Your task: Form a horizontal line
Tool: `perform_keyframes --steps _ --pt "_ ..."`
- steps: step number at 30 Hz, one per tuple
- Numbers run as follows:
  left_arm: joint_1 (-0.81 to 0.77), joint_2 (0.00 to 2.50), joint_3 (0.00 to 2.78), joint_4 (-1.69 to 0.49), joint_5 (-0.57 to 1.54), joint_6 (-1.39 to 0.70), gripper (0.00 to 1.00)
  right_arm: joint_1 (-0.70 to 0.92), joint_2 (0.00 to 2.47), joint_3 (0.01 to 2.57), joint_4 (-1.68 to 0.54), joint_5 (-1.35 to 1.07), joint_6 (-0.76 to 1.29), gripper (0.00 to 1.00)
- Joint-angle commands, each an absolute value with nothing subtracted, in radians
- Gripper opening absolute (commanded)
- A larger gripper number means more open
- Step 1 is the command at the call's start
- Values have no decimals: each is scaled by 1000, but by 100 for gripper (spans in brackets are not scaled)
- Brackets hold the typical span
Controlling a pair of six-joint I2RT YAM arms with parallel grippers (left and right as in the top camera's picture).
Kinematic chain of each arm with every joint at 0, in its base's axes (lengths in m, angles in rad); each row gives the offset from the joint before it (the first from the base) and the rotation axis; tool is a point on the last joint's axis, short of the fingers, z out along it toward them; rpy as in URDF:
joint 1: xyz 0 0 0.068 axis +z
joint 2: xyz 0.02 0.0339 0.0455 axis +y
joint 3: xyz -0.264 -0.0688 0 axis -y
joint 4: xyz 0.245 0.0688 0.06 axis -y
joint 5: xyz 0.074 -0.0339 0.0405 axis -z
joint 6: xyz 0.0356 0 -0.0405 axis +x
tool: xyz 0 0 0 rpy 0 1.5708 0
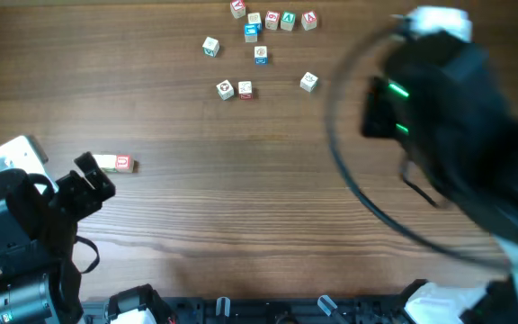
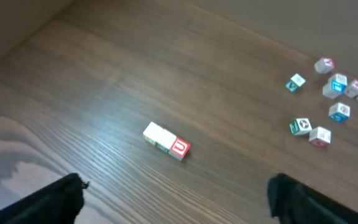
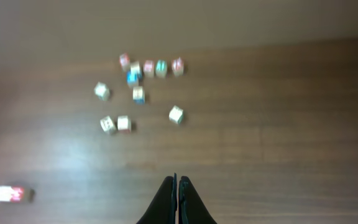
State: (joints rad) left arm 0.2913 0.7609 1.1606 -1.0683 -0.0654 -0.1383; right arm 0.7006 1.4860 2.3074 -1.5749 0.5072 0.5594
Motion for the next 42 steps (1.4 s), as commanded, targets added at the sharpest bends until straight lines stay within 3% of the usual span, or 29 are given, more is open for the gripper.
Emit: perform_keyframes --steps 1,3,4,5,6,20,23,29,36,42 --pt "260 761 1178 -1087 -80 -143 100 711 1425 2292 -1609 529 595 5" --pt "257 761 1178 -1092 -80 -143 100 711 1382 2280 -1608 508 579 9" --pt "257 761 1178 -1093 -80 -143 100 711 1365 2278 -1608 522 575 18" --pt "257 761 1178 -1095 -80 -143 100 710 1351 2276 -1608 550 576 45" --pt "257 761 1178 -1095 -80 -143 100 710 1341 2276 -1608 584 579 100" --pt "257 761 1178 -1095 -80 -143 100 709 1332 2276 -1608 418 577 100" --pt "257 761 1178 -1095 -80 -143 100 709 1345 2276 -1608 422 448 100" --pt "257 761 1178 -1095 -80 -143 100 700 1364 2276 -1608 447 381 100" --pt "257 761 1179 -1095 -80 -143 100 516 1361 2276 -1526 377 319 100" --pt "257 761 1178 -1095 -80 -143 100 353 1325 2275 -1336 98 69 100"
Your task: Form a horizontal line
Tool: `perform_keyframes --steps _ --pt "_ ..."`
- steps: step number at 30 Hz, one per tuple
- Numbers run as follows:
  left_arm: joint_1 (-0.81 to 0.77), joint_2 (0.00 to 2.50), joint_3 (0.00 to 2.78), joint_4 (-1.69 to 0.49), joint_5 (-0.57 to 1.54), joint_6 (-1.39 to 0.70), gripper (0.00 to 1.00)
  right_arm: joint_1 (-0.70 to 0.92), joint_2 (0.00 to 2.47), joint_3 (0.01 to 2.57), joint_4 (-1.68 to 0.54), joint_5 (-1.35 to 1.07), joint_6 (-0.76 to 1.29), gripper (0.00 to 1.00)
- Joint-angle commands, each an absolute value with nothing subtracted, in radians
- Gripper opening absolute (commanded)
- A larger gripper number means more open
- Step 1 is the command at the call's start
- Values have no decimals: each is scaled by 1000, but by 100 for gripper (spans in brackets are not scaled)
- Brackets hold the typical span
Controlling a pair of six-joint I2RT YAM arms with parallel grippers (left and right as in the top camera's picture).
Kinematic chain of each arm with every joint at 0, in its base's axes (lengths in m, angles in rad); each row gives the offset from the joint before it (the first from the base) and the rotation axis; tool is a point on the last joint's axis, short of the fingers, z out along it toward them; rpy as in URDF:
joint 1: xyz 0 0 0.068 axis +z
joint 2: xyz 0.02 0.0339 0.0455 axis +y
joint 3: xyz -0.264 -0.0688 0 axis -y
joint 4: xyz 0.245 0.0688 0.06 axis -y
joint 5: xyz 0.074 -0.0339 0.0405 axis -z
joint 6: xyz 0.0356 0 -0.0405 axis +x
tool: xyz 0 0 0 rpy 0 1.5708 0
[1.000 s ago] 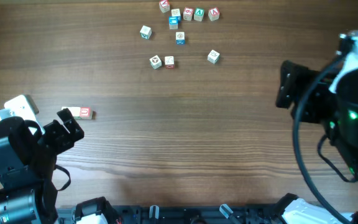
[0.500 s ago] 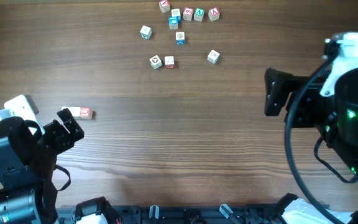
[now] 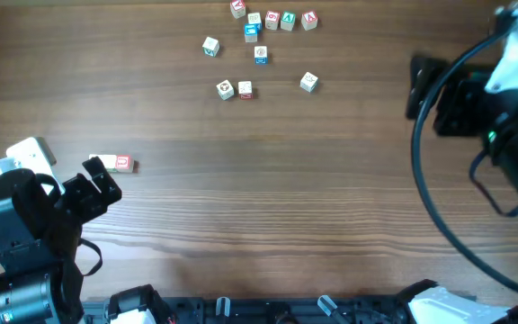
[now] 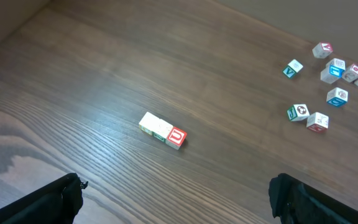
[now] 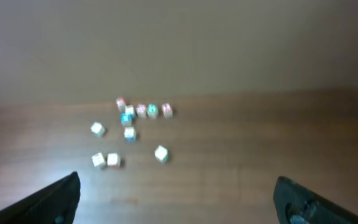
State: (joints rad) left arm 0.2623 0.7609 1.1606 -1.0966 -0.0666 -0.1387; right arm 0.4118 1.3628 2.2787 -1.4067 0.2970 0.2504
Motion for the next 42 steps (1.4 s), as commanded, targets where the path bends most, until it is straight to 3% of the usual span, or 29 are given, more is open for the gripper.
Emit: perform_keyframes --steps 1,7,13,27,34,37,42 --pt "257 761 1178 -1095 -80 -143 100 348 1318 2275 -1319 88 55 100" --pt "257 761 1178 -1095 -80 -143 100 347 1192 2102 -1124 83 40 100" --pt "257 761 1178 -1095 -80 -143 100 291 951 1650 -834 -30 0 100" --pt "257 761 1178 -1095 -80 -143 100 -6 216 627 -107 -361 3 100" --pt "257 761 1178 -1095 -80 -143 100 -15 64 311 172 -300 19 100" --pt "257 761 1178 -1095 -80 -143 100 -15 31 234 183 -138 152 100" --pt "257 761 1178 -1095 -80 -143 100 -17 4 149 206 -33 163 100"
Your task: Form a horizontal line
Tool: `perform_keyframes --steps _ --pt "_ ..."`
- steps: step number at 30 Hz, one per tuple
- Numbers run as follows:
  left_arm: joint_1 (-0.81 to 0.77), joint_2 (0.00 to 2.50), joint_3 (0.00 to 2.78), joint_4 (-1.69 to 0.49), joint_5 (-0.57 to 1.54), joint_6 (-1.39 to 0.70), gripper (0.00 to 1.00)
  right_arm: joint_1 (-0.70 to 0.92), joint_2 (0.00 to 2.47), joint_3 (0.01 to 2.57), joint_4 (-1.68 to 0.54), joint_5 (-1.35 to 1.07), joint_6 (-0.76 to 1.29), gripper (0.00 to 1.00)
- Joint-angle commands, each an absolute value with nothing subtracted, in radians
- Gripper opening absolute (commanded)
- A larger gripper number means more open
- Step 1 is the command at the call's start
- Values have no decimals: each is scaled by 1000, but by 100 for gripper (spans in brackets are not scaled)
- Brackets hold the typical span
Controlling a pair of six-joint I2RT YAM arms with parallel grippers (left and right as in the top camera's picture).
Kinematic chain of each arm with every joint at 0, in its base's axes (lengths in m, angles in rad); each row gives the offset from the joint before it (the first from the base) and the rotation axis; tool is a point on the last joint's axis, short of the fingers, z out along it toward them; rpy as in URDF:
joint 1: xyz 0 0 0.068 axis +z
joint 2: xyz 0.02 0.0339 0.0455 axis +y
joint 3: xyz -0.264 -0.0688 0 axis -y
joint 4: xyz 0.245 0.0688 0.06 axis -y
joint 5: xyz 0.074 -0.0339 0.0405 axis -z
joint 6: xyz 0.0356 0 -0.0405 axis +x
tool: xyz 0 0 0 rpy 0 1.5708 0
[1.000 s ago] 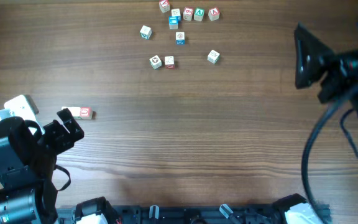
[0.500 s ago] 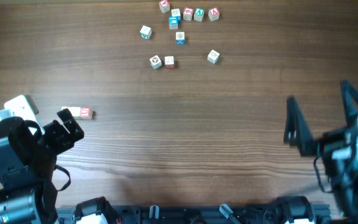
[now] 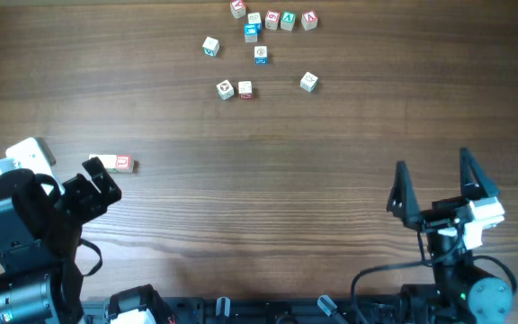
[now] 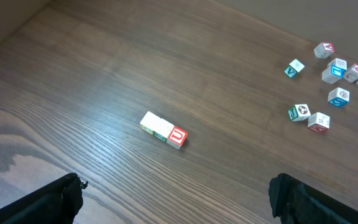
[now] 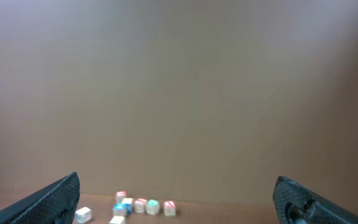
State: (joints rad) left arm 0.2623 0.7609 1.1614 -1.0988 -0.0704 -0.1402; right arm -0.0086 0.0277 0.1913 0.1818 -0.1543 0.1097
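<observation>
A short row of two joined blocks (image 3: 113, 163) lies at the left of the table, the right one showing a red U (image 4: 178, 136). Several loose letter blocks (image 3: 261, 40) are scattered at the far middle; some show small in the right wrist view (image 5: 140, 206). My left gripper (image 3: 86, 189) is open just below and left of the short row, holding nothing. My right gripper (image 3: 434, 184) stands open at the near right, empty, aimed at the far wall.
A wooden table (image 3: 268, 180) carries everything. A lone block (image 3: 308, 82) sits right of the scatter, and a pair of blocks (image 3: 234, 89) lies below it. A brown wall (image 5: 179, 93) rises behind the table.
My right arm has drawn back from the upper right to the near right edge, its camera now looking at the wall. The left arm and the blocks are unchanged.
My right gripper was shut and high over the right side of the table. Then it was open and farther right. Now it rests open at the near right. The left gripper stayed open beside the two-block row, shifting only slightly.
</observation>
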Motion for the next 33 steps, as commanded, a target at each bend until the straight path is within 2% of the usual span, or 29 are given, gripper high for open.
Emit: perform_keyframes --steps 1,14,24,33 --pt "257 761 1178 -1095 -80 -143 100 -20 3 137 214 -29 164 100" --pt "257 761 1178 -1095 -80 -143 100 -60 3 5 232 31 157 100" --pt "257 761 1178 -1095 -80 -143 100 -59 3 5 15 65 157 100" --pt "257 761 1178 -1095 -80 -143 100 -59 3 5 11 52 105 100"
